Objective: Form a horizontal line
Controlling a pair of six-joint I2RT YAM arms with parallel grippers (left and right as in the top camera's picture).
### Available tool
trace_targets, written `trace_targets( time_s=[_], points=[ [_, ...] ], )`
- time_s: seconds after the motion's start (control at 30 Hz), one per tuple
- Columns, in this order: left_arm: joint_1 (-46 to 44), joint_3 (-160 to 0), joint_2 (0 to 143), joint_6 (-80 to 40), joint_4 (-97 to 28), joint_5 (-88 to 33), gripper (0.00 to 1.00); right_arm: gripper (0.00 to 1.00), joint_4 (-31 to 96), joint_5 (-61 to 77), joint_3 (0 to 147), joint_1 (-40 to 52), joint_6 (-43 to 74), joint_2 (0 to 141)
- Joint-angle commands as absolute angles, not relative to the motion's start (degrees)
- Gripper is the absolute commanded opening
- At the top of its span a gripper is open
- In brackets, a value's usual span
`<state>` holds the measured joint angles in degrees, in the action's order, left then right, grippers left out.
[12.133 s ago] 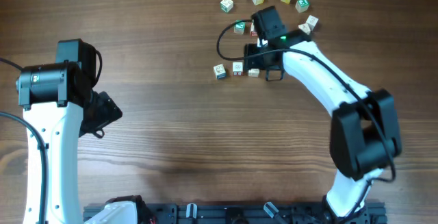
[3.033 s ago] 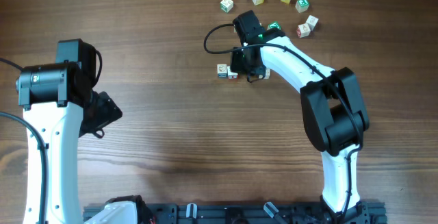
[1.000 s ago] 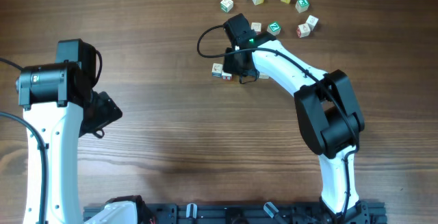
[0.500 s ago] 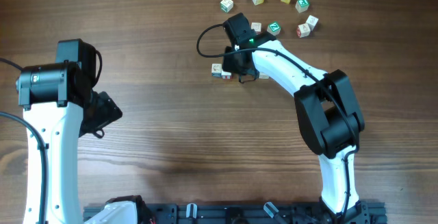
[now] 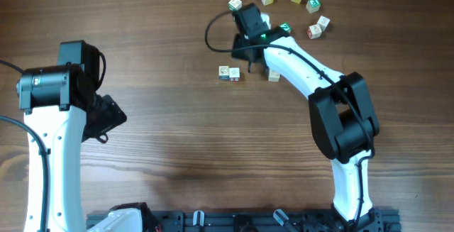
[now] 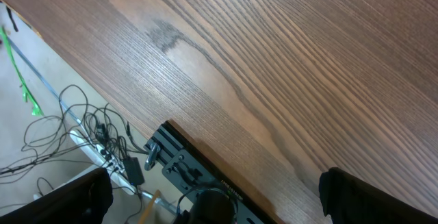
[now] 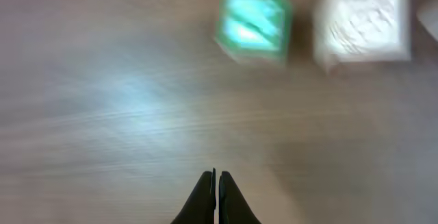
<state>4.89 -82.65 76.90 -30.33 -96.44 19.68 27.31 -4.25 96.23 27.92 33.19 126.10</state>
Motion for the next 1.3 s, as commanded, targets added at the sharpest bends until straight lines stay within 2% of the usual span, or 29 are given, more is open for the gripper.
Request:
trace_targets(
  time_s=[0.0,0.4,1.27],
  points=[
    [5.1,-82.4,76.0,-30.5,-96.5,20.4,1.0,0.05,24.8,2.6,97.6,28.6,28.5,126.2],
    [5.2,-82.4,76.0,-30.5,-96.5,20.4,1.0,0.05,25.7,2.7,97.6,32.4,28.6,129.1],
    [5.1,-82.4,76.0,-30.5,-96.5,20.4,1.0,0.05,31.0,2.7,97.6,33.2,28.6,129.8]
  ],
)
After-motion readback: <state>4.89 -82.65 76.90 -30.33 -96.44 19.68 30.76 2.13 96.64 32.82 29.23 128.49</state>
